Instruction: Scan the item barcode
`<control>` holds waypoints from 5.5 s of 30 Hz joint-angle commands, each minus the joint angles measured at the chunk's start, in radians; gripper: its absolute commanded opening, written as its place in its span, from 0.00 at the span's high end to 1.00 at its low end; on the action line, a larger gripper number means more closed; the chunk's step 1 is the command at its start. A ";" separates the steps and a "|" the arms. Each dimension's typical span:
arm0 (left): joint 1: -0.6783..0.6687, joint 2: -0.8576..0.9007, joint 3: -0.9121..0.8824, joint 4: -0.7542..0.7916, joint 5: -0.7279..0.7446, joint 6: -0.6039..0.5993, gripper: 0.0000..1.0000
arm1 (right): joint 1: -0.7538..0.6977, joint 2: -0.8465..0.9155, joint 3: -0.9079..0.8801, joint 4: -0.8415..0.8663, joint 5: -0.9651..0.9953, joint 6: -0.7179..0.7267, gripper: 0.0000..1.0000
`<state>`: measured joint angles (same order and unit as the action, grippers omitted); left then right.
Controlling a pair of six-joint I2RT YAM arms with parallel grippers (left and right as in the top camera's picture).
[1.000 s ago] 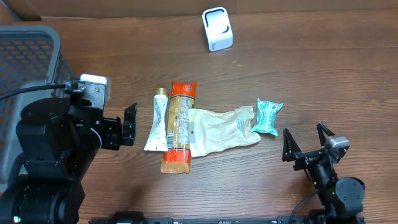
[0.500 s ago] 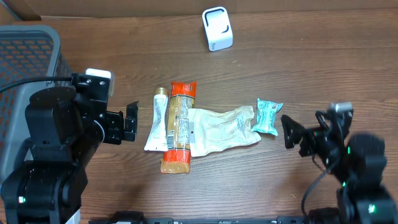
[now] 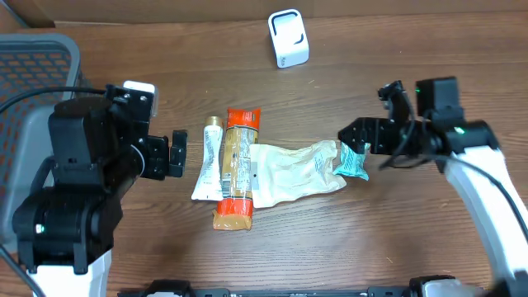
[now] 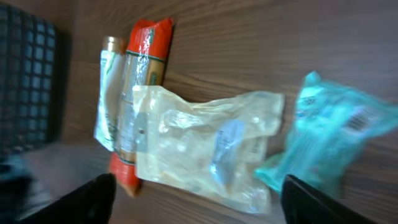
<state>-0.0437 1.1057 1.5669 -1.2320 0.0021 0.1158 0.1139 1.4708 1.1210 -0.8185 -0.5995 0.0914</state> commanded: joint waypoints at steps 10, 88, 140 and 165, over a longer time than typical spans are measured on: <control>0.005 0.107 0.012 0.002 -0.013 0.019 0.00 | 0.088 0.325 0.012 0.076 -0.032 0.176 0.29; 0.005 0.667 0.012 0.006 -0.013 0.019 0.01 | -0.329 0.411 -0.075 0.167 -0.083 -0.353 0.54; 0.475 0.667 0.012 0.032 0.100 -0.101 0.00 | -0.299 0.469 -0.047 0.198 -0.225 -0.218 0.96; 0.475 0.667 0.012 0.032 0.100 -0.101 0.01 | -0.299 -0.114 0.129 -0.201 -0.372 -0.358 0.96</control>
<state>0.4191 1.7660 1.5669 -1.1973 0.0944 0.0322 -0.1825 1.4307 1.2194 -1.0100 -0.9005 -0.2443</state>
